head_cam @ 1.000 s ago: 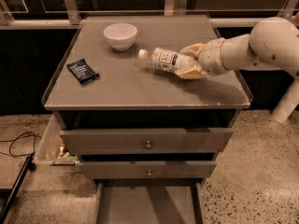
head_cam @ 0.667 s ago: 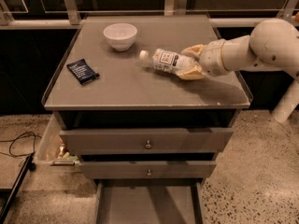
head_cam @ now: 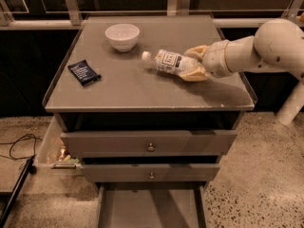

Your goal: Pick blue plastic bottle from bottom drawer and place on counter

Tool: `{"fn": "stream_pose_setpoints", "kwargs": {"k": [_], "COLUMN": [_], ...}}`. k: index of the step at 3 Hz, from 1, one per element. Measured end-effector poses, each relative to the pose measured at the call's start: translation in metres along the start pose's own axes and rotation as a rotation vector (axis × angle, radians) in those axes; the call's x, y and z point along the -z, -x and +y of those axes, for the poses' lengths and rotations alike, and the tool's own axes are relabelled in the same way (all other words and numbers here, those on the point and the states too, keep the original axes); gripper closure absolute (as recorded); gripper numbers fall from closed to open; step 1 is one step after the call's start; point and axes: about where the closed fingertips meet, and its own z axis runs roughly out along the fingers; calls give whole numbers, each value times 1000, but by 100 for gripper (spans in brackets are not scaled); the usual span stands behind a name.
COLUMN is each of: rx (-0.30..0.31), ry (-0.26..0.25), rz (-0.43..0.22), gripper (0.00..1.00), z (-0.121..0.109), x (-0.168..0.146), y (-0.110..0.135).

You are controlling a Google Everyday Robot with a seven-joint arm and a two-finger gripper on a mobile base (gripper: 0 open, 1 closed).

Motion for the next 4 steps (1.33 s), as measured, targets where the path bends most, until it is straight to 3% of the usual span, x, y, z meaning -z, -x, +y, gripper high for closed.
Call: {"fn": "stream_pose_setpoints", "kwargs": {"k": [2,3,4], "rx": [0,0,0], "ry": [0,0,0], "rz": [0,0,0], "gripper": [11,0,0], "z": [0,0,0], "x": [0,0,0], "y": [0,0,0]}}
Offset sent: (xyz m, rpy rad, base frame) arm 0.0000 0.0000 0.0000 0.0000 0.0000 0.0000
